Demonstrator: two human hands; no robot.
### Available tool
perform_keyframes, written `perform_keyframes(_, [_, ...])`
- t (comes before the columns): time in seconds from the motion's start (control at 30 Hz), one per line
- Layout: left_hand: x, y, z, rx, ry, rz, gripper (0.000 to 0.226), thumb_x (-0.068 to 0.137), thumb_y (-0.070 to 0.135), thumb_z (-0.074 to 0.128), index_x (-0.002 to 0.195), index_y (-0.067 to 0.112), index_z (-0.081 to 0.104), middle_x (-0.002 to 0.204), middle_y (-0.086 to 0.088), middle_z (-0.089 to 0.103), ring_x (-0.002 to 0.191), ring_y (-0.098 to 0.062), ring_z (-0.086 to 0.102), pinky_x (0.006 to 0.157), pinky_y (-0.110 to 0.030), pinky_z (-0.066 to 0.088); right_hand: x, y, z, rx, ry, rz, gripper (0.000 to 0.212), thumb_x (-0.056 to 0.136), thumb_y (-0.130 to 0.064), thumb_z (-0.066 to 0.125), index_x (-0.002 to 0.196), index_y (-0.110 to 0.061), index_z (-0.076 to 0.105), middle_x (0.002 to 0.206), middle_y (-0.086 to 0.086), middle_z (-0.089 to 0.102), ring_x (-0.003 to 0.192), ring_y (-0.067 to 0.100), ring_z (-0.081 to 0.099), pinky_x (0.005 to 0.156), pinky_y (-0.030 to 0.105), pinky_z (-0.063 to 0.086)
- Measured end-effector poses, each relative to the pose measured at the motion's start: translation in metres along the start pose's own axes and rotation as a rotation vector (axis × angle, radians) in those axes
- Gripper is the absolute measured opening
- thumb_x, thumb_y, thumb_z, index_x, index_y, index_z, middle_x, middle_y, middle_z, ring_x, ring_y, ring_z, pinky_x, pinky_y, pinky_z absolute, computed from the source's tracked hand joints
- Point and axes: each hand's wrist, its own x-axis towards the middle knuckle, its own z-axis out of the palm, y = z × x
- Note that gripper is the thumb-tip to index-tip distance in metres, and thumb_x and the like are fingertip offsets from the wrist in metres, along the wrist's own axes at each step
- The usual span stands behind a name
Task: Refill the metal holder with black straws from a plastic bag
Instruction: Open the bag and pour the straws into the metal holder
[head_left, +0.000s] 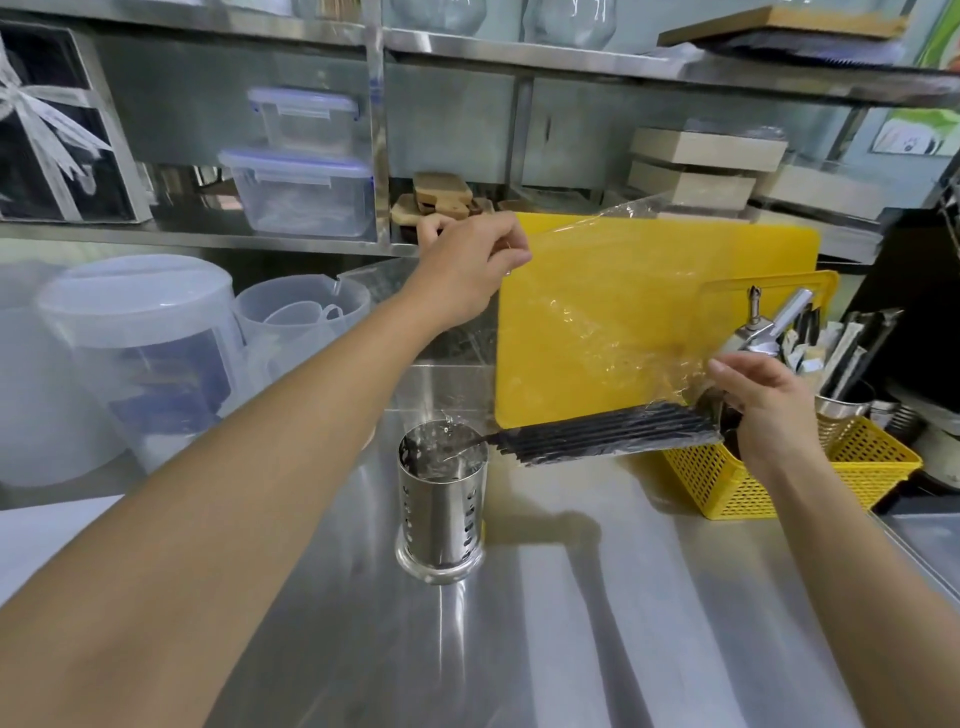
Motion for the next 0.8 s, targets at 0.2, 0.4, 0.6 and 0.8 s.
perform_keyframes(0.2, [-0.004, -0.005, -0.005, -0.025, 0.007, -0.037, 0.019, 0.093, 0.031, 0.049, 0.097, 0.019, 0.062, 0.083, 0.012, 0.052, 0.099, -0.016, 0.03, 0.084, -0.029, 0.017, 0.004, -0.008, 0.007, 0.058, 0.002, -0.003, 0.014, 0.085, -0.011, 0.062, 0.074, -0.02, 0.064, 0.055, -0.014, 0.062, 0.056, 0.002, 0.055, 0.058, 0.012, 0.045])
perform_keyframes(0.4, [-0.007, -0.012, -0.014, -0.02, 0.003, -0.042, 0.017, 0.093, 0.031, 0.048, 0.097, 0.02, 0.061, 0.085, 0.013, 0.052, 0.1, -0.014, 0.032, 0.089, -0.031, 0.02, 0.004, -0.02, 0.017, 0.126, -0.046, -0.016, 0.019, 0.062, -0.037, 0.077, 0.071, -0.023, 0.066, 0.054, -0.013, 0.063, 0.054, 0.004, 0.054, 0.054, 0.017, 0.043])
perform_keyframes(0.6, [-0.01, -0.02, -0.023, -0.012, 0.029, -0.065, 0.019, 0.092, 0.032, 0.048, 0.097, 0.019, 0.061, 0.09, 0.008, 0.057, 0.102, -0.017, 0.039, 0.089, -0.033, 0.024, 0.013, -0.028, 0.023, 0.12, -0.097, -0.057, 0.054, 0.034, -0.059, 0.081, 0.074, -0.025, 0.067, 0.06, -0.014, 0.066, 0.061, 0.002, 0.059, 0.057, 0.016, 0.046])
perform_keyframes(0.8, [-0.016, -0.033, -0.034, -0.042, 0.036, -0.088, 0.01, 0.091, 0.029, 0.051, 0.086, 0.023, 0.057, 0.077, 0.013, 0.054, 0.095, -0.022, 0.052, 0.098, -0.046, 0.036, 0.018, -0.046, 0.037, 0.043, -0.11, -0.101, 0.034, 0.044, -0.053, 0.077, 0.067, -0.029, 0.069, 0.06, -0.016, 0.066, 0.063, 0.002, 0.059, 0.059, 0.016, 0.046])
